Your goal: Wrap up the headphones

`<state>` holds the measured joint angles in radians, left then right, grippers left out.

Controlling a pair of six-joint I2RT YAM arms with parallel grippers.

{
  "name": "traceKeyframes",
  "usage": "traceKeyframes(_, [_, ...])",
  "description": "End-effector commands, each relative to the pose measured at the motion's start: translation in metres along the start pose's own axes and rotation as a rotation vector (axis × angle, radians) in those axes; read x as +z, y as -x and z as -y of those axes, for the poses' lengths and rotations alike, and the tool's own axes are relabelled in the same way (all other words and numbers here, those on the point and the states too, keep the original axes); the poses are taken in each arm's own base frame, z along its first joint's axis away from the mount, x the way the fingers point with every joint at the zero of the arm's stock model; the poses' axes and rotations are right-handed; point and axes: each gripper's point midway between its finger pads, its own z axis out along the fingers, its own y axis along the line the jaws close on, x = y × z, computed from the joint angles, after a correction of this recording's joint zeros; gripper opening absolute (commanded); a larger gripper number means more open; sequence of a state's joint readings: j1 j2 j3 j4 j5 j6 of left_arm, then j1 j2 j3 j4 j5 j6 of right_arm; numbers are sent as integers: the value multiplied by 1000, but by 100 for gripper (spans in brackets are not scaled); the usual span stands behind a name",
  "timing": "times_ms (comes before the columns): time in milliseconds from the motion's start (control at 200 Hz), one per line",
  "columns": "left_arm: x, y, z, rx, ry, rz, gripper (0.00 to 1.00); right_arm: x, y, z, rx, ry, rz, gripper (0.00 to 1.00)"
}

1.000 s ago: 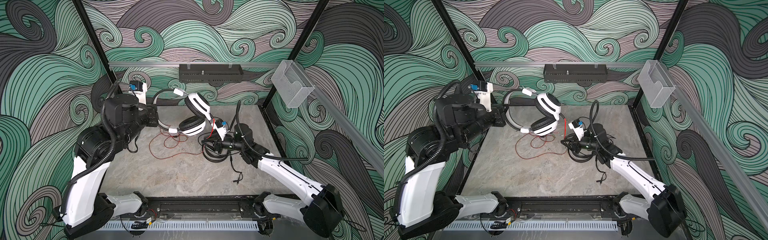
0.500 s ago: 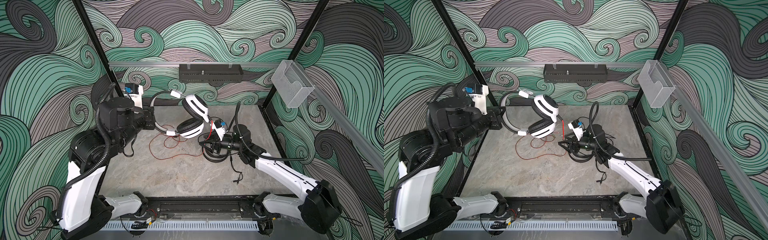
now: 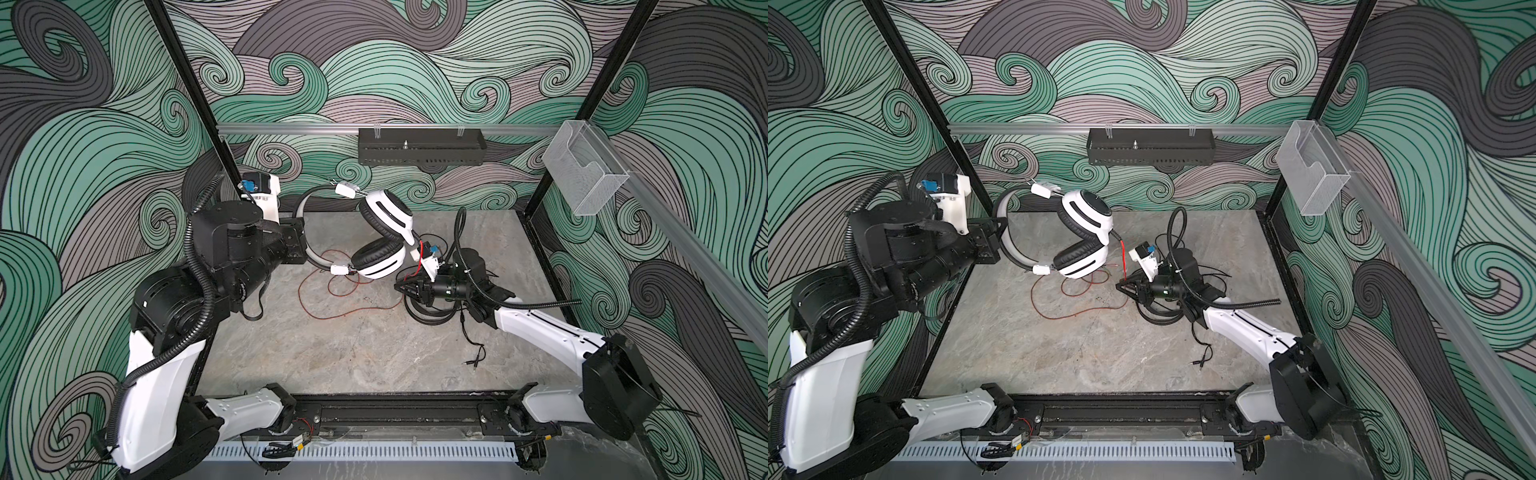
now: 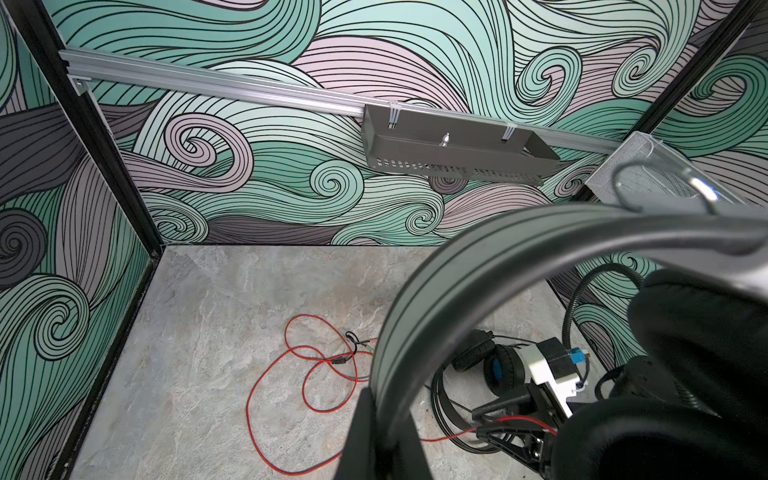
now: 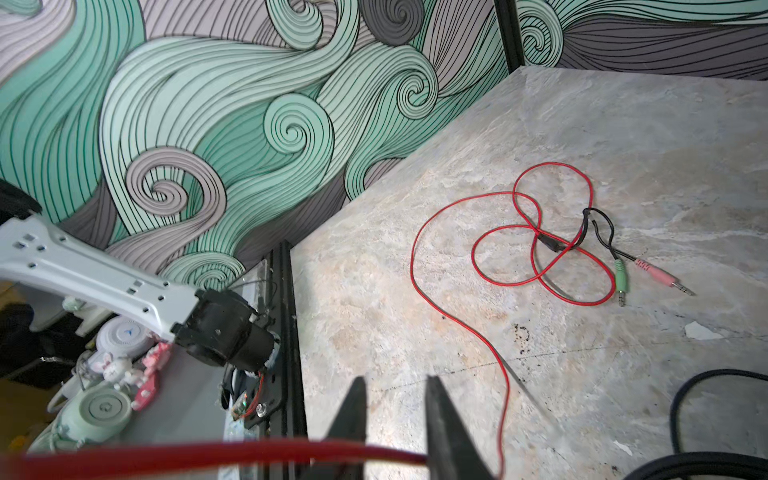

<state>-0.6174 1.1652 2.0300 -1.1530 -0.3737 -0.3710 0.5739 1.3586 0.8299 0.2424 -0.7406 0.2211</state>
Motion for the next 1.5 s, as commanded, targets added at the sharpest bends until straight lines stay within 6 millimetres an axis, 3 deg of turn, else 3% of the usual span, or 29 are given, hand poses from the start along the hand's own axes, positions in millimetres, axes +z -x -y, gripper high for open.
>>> traceKeyframes(0, [-10, 19, -1, -89, -13, 79, 0, -13, 16, -13, -80, -15, 12, 6])
traceKeyframes(40, [-10, 17, -4, -88, 0, 73, 0, -20, 15, -12, -104, -57, -1, 0])
traceKeyframes(140, [-10, 15, -12, -78, 38, 74, 0, -46, 9, -2, -161, -229, -55, 0])
traceKeyframes(250, [-5, 10, -24, -44, 113, 62, 0, -92, 13, 13, -253, -501, -155, 0])
traceKeyframes(410, [11, -5, -38, 7, 199, 26, 0, -150, 49, 7, -436, -731, -221, 0])
traceKeyframes(545, [26, -18, -45, 48, 243, -7, 0, -170, 83, -18, -636, -809, -245, 0])
traceKeyframes(740, [57, -50, -39, 144, 209, -68, 0, -153, 126, -79, -939, -746, -288, 0])
traceKeyframes(901, [77, -83, -15, 190, 62, -157, 0, -113, 144, -107, -1039, -681, -374, 0])
traceKeyframes(1026, [79, -99, 3, 179, -58, -186, 0, -86, 159, -107, -1001, -684, -363, 0])
traceKeyframes(1141, [76, -117, 17, 183, -157, -229, 0, -63, 154, -98, -969, -686, -394, 0])
traceKeyframes(1371, [59, -151, 47, 185, -401, -292, 0, -48, 135, -85, -940, -677, -464, 0])
traceKeyframes(1496, [50, -162, 54, 185, -473, -311, 0, -47, 127, -81, -917, -670, -481, 0])
